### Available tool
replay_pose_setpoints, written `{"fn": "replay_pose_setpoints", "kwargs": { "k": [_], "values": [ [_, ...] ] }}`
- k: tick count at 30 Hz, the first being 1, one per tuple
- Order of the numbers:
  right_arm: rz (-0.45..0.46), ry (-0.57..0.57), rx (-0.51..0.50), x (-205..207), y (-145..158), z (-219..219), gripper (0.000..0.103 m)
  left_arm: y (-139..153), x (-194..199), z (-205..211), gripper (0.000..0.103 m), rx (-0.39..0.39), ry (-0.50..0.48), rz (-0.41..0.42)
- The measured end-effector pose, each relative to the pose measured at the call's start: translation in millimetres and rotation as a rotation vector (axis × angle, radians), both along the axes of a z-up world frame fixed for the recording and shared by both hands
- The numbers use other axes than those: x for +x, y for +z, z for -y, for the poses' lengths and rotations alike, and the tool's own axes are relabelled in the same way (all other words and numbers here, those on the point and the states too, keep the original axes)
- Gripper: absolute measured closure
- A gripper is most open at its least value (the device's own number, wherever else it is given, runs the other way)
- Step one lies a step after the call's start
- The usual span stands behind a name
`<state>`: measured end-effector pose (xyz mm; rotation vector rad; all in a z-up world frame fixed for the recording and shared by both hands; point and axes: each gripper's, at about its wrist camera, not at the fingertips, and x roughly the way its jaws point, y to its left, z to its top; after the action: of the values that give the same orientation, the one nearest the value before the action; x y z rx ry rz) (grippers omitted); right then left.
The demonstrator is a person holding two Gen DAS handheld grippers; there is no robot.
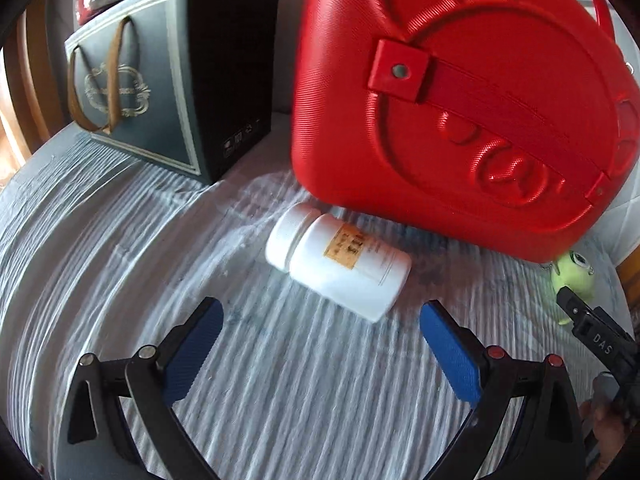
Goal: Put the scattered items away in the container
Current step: 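Grasp the white pill bottle with the left tool while the right tool grasps the green one-eyed plush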
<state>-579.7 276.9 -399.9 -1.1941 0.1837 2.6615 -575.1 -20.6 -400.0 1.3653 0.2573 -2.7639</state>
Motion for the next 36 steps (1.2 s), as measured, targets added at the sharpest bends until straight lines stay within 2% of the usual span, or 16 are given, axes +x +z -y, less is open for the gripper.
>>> {"fn": "replay_pose_setpoints", "kwargs": {
  "k": [2, 5, 11, 12, 14, 16, 17, 18, 20, 29, 34, 36],
  "values": [
    [-0.005, 0.003, -0.004, -7.9, -5.2, -1.1, 0.000, -5.0, -5.4, -6.1, 0.003, -0.026, 0.005, -0.002],
    [-0.039, -0.005, -0.012, -21.5, -1.2, -2.7, 0.000, -13.4, -14.3, -8.7, 0.003, -0.025, 0.042, 0.007],
    [-0.008, 0.005, -0.023, -32.5, -4.5, -2.4, 0.000, -24.9, -33.5, -7.6, 0.003, -0.020, 0.106, 0.025],
    [0.001, 0.012, -0.017, -33.7, -5.1, -0.5, 0.003, -26.4, -34.9, -6.7, 0.003, -0.012, 0.112, 0.028],
    [0.013, 0.028, -0.006, -35.3, -5.8, 3.1, 0.008, -28.7, -35.2, -6.8, 0.003, -0.011, 0.113, 0.028],
    [0.010, 0.037, -0.017, -34.8, -5.6, 2.8, 0.014, -27.0, -32.4, -5.8, 0.010, -0.012, 0.113, 0.000],
    [0.015, 0.040, -0.025, -35.2, -6.5, 2.1, 0.031, -26.6, -32.0, -4.9, 0.021, -0.005, 0.112, -0.004],
    [0.026, 0.019, -0.037, -35.9, -8.2, -2.0, 0.044, -26.2, -31.4, -4.2, 0.021, 0.001, 0.110, -0.006],
    [0.015, 0.009, -0.077, -33.7, -8.1, -8.7, 0.045, -24.7, -28.8, -4.6, 0.022, -0.004, 0.101, -0.021],
    [0.002, -0.004, -0.094, -31.7, -5.8, -10.8, 0.046, -13.1, 4.2, -3.0, 0.023, -0.015, 0.057, -0.074],
    [-0.016, 0.004, -0.090, -22.3, -2.4, -6.1, 0.047, -4.1, 50.2, -5.2, 0.023, -0.041, -0.009, -0.074],
    [-0.024, 0.040, -0.047, -12.5, 3.5, 0.0, 0.047, -2.1, 66.9, 0.5, 0.023, -0.050, -0.033, -0.069]
  ]
}}
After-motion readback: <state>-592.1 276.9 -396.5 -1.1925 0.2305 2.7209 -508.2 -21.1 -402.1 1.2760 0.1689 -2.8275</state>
